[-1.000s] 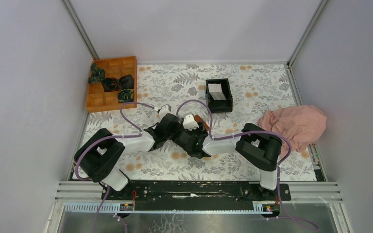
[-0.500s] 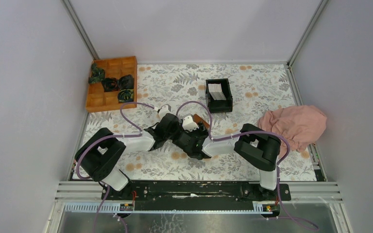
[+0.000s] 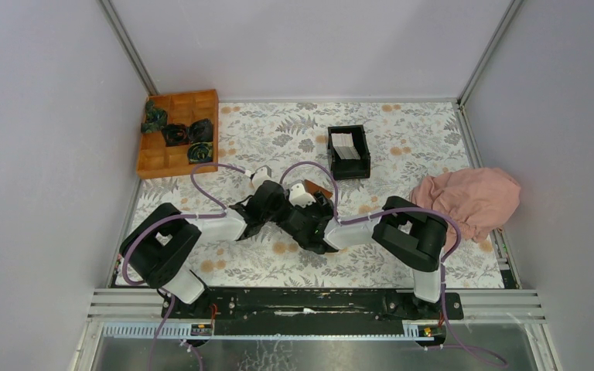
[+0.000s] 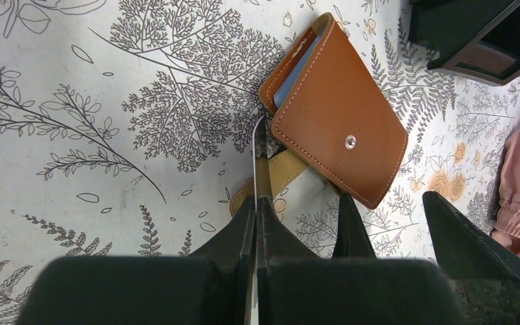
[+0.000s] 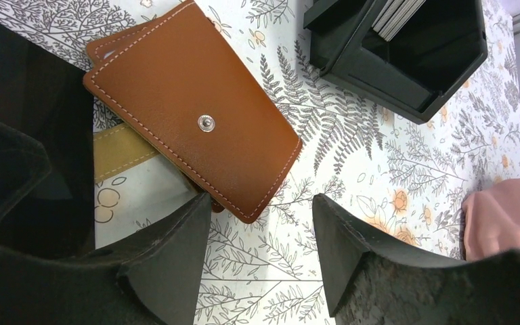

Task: Put the credit cards into the card holder
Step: Open the card holder at the center of the board.

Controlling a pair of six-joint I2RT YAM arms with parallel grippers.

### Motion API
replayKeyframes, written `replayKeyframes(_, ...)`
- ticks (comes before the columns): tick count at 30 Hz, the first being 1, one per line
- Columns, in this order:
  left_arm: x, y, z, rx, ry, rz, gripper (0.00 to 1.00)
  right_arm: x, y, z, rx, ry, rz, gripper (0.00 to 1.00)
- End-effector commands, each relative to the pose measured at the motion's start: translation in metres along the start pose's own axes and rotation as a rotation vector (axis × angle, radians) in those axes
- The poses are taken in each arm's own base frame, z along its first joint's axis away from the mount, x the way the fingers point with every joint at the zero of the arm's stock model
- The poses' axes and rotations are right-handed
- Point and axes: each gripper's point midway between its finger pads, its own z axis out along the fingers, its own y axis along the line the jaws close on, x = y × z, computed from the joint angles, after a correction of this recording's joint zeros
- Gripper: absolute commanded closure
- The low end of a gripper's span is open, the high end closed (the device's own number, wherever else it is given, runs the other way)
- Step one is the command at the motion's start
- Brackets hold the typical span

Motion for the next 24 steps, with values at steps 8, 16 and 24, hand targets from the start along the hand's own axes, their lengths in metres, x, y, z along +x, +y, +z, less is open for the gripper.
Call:
replayKeyframes(8,0.025,0.055,0.001,-0.175,0.065,0.059,1.0,-0.047,-0.018,-0.002,0.035,-0.123,0.033,0.37)
replayKeyframes(16,0.025,0.058,0.001,-0.182,0.064,0.058,1.0,-0.058,-0.024,0.003,0.036,-0.145,0.039,0.38)
replayKeyframes(24,0.027,0.062,0.0,-0.189,0.066,0.054,1.0,-0.066,-0.033,0.011,0.032,-0.156,0.057,0.39)
